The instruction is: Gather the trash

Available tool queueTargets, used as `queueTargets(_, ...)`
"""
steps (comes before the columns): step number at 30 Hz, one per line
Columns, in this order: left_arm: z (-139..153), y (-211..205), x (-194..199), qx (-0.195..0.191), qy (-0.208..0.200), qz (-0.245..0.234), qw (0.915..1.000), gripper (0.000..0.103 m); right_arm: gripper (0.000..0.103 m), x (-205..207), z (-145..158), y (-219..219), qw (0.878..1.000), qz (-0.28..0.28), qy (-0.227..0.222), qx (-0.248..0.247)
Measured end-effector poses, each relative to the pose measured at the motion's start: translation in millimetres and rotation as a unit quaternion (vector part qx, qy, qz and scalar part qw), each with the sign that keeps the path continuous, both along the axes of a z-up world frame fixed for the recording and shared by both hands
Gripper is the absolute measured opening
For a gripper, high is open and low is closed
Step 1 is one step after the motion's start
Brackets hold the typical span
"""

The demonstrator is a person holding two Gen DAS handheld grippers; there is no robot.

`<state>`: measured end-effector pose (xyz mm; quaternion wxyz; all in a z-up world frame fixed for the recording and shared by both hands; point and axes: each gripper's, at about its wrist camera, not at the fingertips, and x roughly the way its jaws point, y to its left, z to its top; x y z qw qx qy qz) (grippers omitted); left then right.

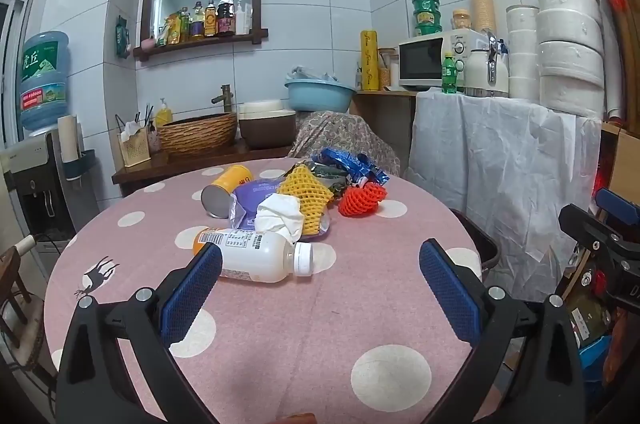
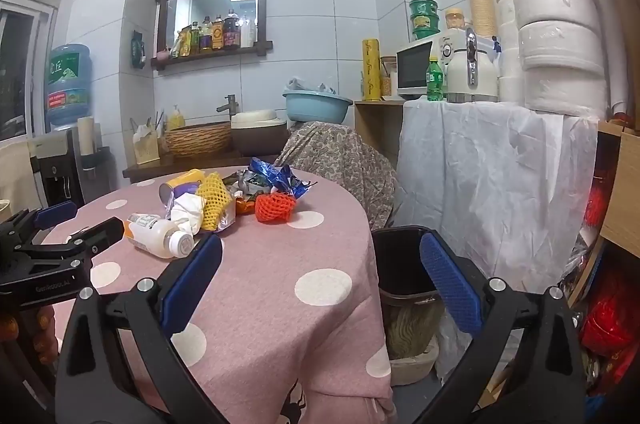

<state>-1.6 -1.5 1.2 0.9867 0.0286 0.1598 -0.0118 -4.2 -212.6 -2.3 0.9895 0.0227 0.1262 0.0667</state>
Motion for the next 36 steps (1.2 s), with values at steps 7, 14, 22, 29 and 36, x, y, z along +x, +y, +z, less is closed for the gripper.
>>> queueTargets(7,-1.0,-4.2,5.1,0.005,0.007,-0.007,0.9999,0.098,0.098,0.2,-0.1,-4.4,1.000,-0.005,0.003,0.008)
queueTargets(14,-2.4,-6.0,9.8,0.005,0.012,-0.009,0.9999,0.098,0.098,2.0,-2.4,-6.0,1.000,-0.005,0.009,0.005)
queueTargets(22,-5.0,-4.7,10.0,0.006,0.017,-0.003,0.9998,0.098,0.098,3.9,-5.8,-5.0,1.000,0.001,0.013,0.013)
queueTargets(29,-4.3,-6.5,9.5,0.008,0.014,-0.005,0.9999,0.098,0.098,4.4,-5.9,-5.6,1.000,0.002,0.013,0.014)
queueTargets(36,-3.5,-7.3,10.9,0.008,0.015,-0.006,0.9998,0.098,0.098,5.2,-5.1,-7.3,1.000,0.004,0.014,0.018)
